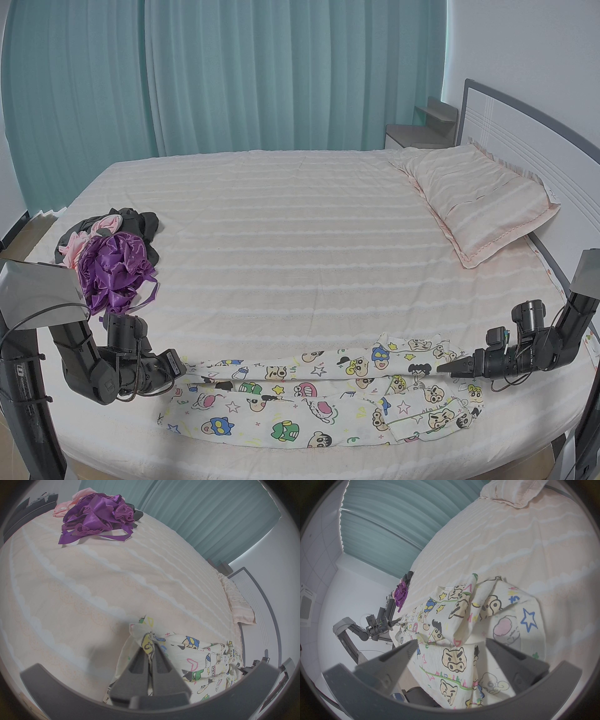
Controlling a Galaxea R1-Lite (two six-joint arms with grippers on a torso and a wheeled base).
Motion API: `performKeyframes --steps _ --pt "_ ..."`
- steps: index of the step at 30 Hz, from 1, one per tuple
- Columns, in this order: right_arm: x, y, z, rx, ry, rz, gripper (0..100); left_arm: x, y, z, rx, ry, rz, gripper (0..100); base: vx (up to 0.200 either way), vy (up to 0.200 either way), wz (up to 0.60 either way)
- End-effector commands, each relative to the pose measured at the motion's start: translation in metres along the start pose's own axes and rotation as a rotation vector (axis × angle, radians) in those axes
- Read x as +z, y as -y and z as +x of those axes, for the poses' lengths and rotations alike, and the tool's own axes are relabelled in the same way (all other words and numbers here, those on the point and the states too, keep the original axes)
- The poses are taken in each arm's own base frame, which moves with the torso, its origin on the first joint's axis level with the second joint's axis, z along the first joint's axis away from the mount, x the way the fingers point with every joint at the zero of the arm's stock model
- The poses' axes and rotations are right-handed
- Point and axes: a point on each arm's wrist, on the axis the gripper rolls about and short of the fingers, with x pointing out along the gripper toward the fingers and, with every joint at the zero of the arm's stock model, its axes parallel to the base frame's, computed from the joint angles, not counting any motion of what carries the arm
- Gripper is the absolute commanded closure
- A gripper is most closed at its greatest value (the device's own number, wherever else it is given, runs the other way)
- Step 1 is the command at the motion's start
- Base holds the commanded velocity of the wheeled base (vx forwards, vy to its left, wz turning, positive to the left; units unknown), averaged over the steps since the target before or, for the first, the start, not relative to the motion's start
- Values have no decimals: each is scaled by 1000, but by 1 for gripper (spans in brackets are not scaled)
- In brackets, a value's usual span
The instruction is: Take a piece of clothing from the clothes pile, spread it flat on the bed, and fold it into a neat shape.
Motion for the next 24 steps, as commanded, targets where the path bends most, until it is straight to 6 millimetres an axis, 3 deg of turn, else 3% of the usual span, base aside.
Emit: performKeyframes --steps 1,9,17,18,24 --pt "0 -1 1 2 -2 19 0 -2 -1 2 6 -9 -2 100 0 0 0" --pt "3 -7 8 9 -9 87 0 -2 -1 2 6 -9 -2 100 0 0 0" --pt "12 -14 30 -40 26 110 0 -2 -1 2 6 -9 -2 100 0 0 0" --pt "12 -15 32 -43 31 114 100 -2 -1 2 6 -9 -2 100 0 0 0" --pt "11 -15 34 -95 48 120 100 -2 -2 2 7 -10 -1 100 0 0 0"
